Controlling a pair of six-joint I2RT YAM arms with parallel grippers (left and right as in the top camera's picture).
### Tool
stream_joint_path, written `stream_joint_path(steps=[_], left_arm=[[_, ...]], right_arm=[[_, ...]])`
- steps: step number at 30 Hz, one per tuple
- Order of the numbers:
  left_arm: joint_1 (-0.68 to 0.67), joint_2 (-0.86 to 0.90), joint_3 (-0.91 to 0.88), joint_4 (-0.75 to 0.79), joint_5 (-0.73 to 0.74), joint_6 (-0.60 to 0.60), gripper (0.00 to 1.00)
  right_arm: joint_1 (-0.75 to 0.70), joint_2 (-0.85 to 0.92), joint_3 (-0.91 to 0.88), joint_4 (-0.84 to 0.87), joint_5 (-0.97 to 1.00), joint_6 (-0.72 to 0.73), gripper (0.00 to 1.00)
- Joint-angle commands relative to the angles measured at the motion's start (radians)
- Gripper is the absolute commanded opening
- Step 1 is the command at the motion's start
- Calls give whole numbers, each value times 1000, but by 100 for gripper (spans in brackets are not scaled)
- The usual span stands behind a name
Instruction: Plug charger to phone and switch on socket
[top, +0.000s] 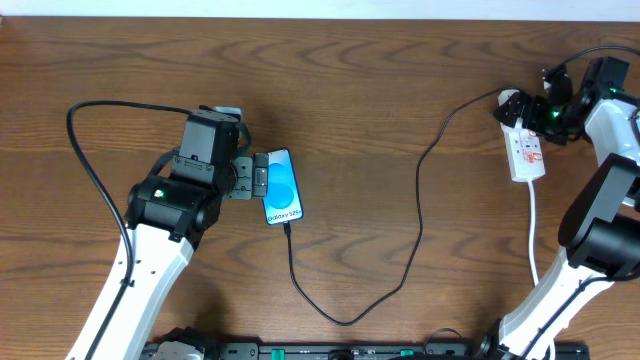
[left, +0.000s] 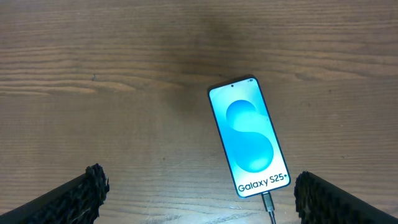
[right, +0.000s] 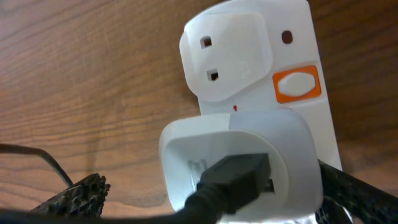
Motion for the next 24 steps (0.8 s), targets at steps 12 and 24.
stream_joint_path(steps=[12, 24], left_arm=[[-2, 0, 0, -3, -13, 9, 98], [-2, 0, 0, -3, -13, 9, 98]], right_arm=[[25, 10, -84, 21, -141, 31, 99], [3, 10, 30, -42, -34, 29, 99]])
